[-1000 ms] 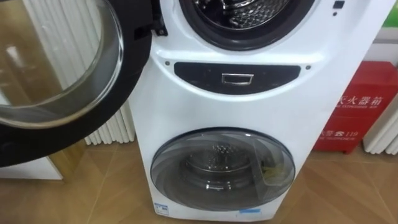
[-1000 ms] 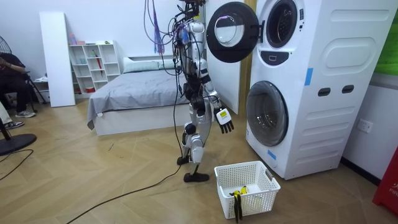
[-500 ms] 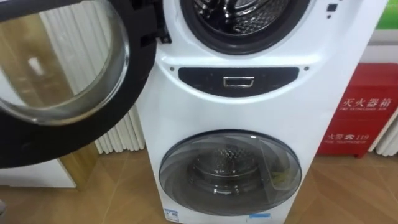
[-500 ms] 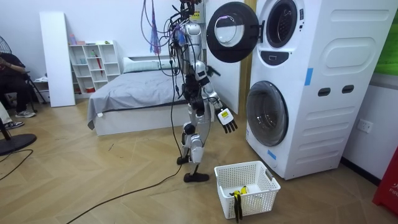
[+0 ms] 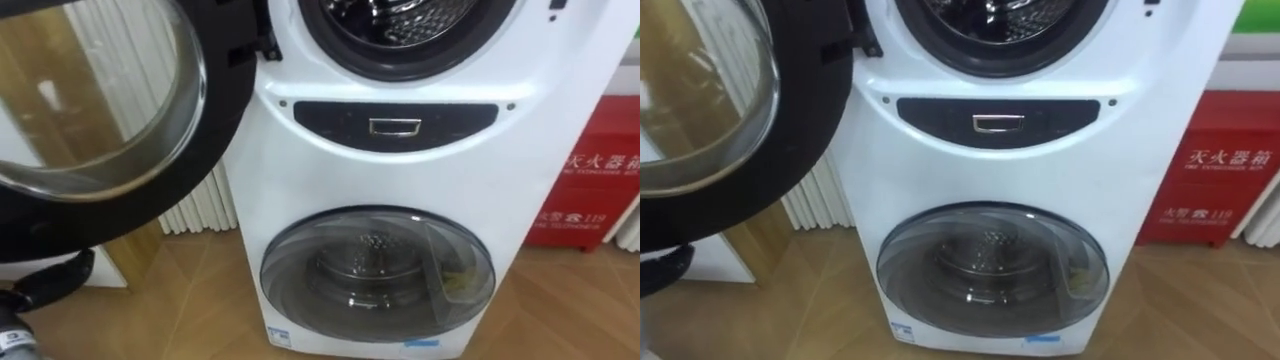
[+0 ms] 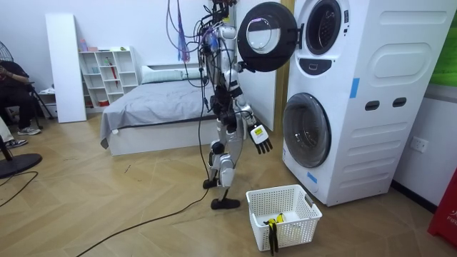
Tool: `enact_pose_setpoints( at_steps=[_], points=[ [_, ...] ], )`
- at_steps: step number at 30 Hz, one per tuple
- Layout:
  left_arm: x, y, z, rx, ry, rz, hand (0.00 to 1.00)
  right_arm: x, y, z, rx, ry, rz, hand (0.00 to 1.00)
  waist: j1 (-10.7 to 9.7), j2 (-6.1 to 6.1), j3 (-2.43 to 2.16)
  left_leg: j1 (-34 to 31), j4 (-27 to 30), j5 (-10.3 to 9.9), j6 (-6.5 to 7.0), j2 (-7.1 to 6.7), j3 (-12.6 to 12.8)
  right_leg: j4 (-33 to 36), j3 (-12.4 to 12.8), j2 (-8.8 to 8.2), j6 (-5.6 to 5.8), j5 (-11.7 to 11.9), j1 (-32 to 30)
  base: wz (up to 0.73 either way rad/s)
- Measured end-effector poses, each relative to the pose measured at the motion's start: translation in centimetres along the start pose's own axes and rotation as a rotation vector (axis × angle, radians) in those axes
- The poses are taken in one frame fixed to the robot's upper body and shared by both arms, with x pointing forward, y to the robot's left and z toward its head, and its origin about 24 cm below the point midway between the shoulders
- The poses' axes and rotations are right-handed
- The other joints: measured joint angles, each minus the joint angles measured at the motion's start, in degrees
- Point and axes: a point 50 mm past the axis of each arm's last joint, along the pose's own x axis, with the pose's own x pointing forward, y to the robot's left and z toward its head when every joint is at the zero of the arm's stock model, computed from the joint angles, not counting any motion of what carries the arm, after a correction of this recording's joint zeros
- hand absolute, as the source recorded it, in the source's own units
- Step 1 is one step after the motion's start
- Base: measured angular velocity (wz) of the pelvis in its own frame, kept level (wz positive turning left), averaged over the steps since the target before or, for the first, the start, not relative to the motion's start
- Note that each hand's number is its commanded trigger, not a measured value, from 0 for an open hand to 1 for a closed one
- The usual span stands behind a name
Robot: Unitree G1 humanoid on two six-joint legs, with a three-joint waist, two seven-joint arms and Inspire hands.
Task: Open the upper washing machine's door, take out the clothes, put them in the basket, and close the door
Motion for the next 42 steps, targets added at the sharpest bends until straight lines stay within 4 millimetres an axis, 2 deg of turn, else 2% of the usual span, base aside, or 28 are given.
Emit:
enact_pose_setpoints(
  at_steps=[3, 5, 9, 13, 18, 20, 22, 24, 26, 30, 32, 36, 39, 42],
  points=[
    [-0.1, 0.1, 1.2, 0.047, -0.076, 0.031, 0.0, 0.0, 0.3, -0.6, -0.009, 0.03, 0.014, 0.0, 0.53, -0.13, 0.08, -1.31, 0.25, 0.0, 0.0, -0.14, -1.16, -0.88, -0.06, -0.02, 0.01, 0.09, -0.01, 0.15],
    [-0.2, 0.1, 2.0, 0.104, -0.133, 0.035, 0.0, -0.1, 0.4, -1.1, -0.007, 0.05, 0.021, 0.0, 1.13, 0.06, 0.63, -1.6, 0.72, 0.0, 0.0, -0.28, -2.18, -1.01, -0.14, -0.1, 0.01, 0.08, 0.04, 0.24],
    [-0.9, -0.9, 3.0, 0.103, -0.181, -0.005, 0.0, 0.0, 0.6, -1.2, 0.009, 0.061, 0.039, 0.0, 1.36, -0.16, 0.93, -3.82, 1.8, 0.0, 0.0, -0.74, -4.22, -1.76, -0.18, -0.37, 0.05, 0.11, -0.32, 0.36],
    [-1.7, -1.2, 3.6, 0.101, -0.2, -0.042, 0.0, 0.2, 1.0, -0.7, -0.009, 0.045, 0.067, 0.0, 1.14, -0.28, 0.98, -5.19, 2.33, 0.01, 0.01, -1.04, -5.79, -1.75, -0.2, -0.49, 0.09, 0.14, -0.7, 0.21],
    [-2.9, -2.1, 4.3, 0.097, -0.215, -0.102, 0.0, 0.2, 1.2, -1.0, -0.024, 0.065, 0.1, 0.0, 0.71, -0.6, 1.03, -6.46, 3.2, 0.16, 0.26, -1.82, -7.48, -1.71, 1.5, -0.95, 0.16, 0.18, -0.6, 0.29],
    [-4.2, -1.7, 4.4, 0.086, -0.227, -0.125, 0.0, 0.4, 1.5, -0.5, -0.043, 0.07, 0.118, 0.0, -0.64, -1.22, 1.02, -6.71, 3.1, 0.44, 0.74, -2.17, -7.62, -1.52, 2.21, -1.4, 0.21, 0.2, -0.56, 0.29],
    [-5.5, -1.9, 4.4, 0.067, -0.23, -0.153, 0.0, 0.5, 1.5, -0.2, -0.044, 0.074, 0.119, 0.0, -0.84, -1.44, 1.11, -6.68, 3.1, 0.73, 1.23, -2.46, -7.55, -1.64, 3.24, -1.91, 0.24, 0.19, -0.1, 0.33],
    [-6.6, -2.6, 4.5, 0.054, -0.237, -0.183, 0.0, 0.7, 1.5, 0.3, -0.047, 0.063, 0.119, 0.0, -1.16, -1.61, 1.28, -6.67, 3.07, 1.0, 1.68, -2.79, -7.15, -1.63, 3.65, -2.32, 0.52, 0.35, 0.11, 0.35],
    [-7.4, -3.4, 4.5, 0.05, -0.241, -0.217, 0.0, 0.8, 1.9, 1.2, -0.089, 0.033, 0.136, 0.0, -1.18, -1.66, 1.32, -6.69, 3.08, 1.33, 2.24, -2.93, -5.5, -1.56, 4.94, -2.7, 1.43, 0.92, 0.24, 0.16],
    [-8.9, -3.8, 4.6, -0.003, -0.217, -0.249, 0.0, 0.9, 2.3, 1.7, -0.088, 0.011, 0.151, 0.0, -1.2, -2.08, 1.25, -6.66, 2.99, 1.74, 2.97, -3.52, -3.69, -1.53, 4.68, -3.62, 2.16, 1.41, 0.15, -0.06],
    [-10.1, -3.7, 4.7, -0.029, -0.211, -0.276, 0.0, 0.9, 2.3, 1.7, -0.094, 0.014, 0.152, 0.0, -1.24, -2.67, 1.2, -6.67, 2.44, 2.15, 3.72, -3.73, -2.54, -1.53, 4.71, -3.94, 2.73, 1.97, -0.28, -0.12],
    [-10.7, -3.9, 4.6, -0.041, -0.207, -0.293, 0.0, 0.9, 2.4, 1.8, -0.096, 0.012, 0.152, 0.0, -1.23, -3.24, 1.09, -6.66, 2.43, 2.57, 4.33, -3.68, -0.93, -1.34, 4.69, -4.02, 3.03, 3.19, -0.94, -0.21],
    [-11.0, -4.0, 4.6, -0.053, -0.208, -0.305, 0.0, 0.9, 2.6, 1.7, -0.105, 0.014, 0.15, 0.0, -1.22, -3.6, 1.21, -6.77, 2.27, 2.73, 4.65, -3.55, 0.46, -1.41, 4.66, -4.07, 3.13, 4.16, -1.37, -0.22],
    [-11.5, -4.0, 4.4, -0.065, -0.212, -0.319, 0.0, 0.9, 2.9, 1.7, -0.109, 0.011, 0.158, 0.0, -1.21, -4.09, 1.06, -6.79, 2.21, 2.87, 4.87, -3.38, 1.86, -1.22, 4.62, -4.08, 3.25, 5.27, -1.83, -0.23]
  ],
)
